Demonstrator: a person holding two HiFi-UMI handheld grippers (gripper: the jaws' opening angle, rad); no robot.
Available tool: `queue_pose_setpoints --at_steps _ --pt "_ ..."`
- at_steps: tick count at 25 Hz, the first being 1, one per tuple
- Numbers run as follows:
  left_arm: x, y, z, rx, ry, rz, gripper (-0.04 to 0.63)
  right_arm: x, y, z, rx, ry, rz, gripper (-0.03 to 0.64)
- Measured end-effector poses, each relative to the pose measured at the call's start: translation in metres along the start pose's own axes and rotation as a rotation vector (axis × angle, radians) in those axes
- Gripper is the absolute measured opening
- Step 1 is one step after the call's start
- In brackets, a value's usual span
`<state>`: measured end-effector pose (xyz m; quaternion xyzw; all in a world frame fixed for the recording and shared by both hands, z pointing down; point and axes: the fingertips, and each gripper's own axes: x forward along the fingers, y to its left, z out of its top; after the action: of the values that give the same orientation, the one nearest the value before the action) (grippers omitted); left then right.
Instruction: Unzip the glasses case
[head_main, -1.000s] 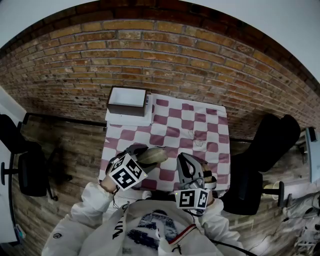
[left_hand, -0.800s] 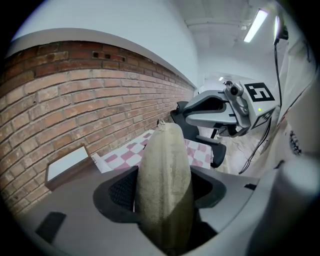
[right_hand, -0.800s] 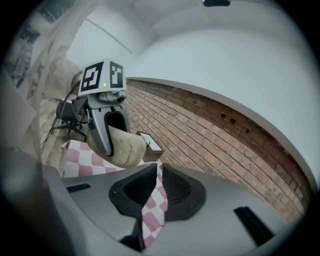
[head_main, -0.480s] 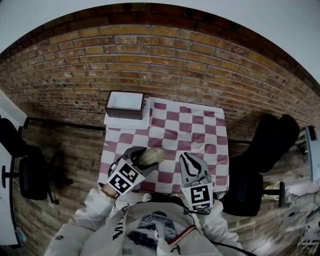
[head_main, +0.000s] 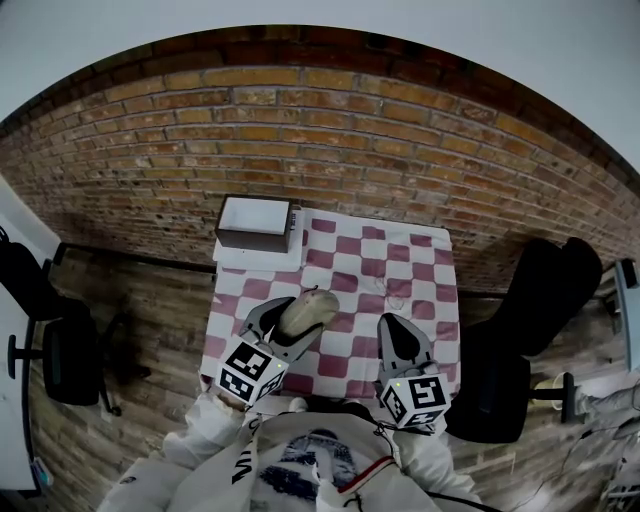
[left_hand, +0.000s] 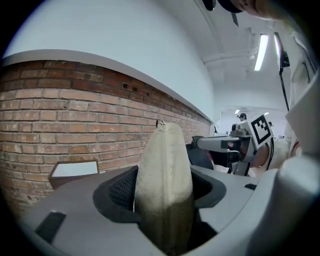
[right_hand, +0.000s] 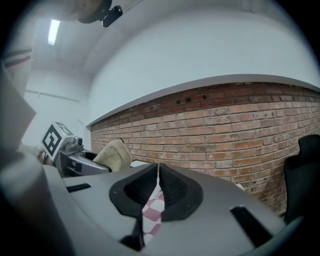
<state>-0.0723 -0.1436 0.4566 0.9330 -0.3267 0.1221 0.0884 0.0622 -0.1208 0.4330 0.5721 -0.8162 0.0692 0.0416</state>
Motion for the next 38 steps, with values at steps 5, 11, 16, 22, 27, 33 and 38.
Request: queue_pose_setpoints --at_steps 5,11,16,22,27,33,38 --pt "-0.008 0.002 0.020 -0.039 -0.134 0.054 0.287 -0.004 -0.004 0.004 0.019 -0.030 -0.016 0.018" --pt "-0.019 0.005 0.027 -0.083 -0.238 0.107 0.287 -0.007 -0.008 0.004 0.042 -0.043 -0.030 0.017" --pt "-0.028 0.017 0.015 -0.080 -0.254 0.186 0.287 -0.010 -0.004 -0.002 0.055 -0.043 -0.007 0.017" --pt "-0.033 0.019 0.008 -0.083 -0.256 0.211 0.287 -0.009 0.004 -0.008 0.050 -0.047 -0.004 0.017" --pt "-0.032 0.018 0.010 -0.065 -0.260 0.212 0.287 -0.010 0.003 -0.007 0.048 -0.059 -0.015 0.015" --pt "-0.032 0.016 0.010 -0.075 -0.257 0.212 0.287 -0.014 0.006 -0.002 0.019 -0.087 -0.011 0.014" --pt "-0.031 0.014 0.013 -0.064 -0.261 0.204 0.287 -0.015 0.008 -0.003 0.018 -0.084 -0.020 0.014"
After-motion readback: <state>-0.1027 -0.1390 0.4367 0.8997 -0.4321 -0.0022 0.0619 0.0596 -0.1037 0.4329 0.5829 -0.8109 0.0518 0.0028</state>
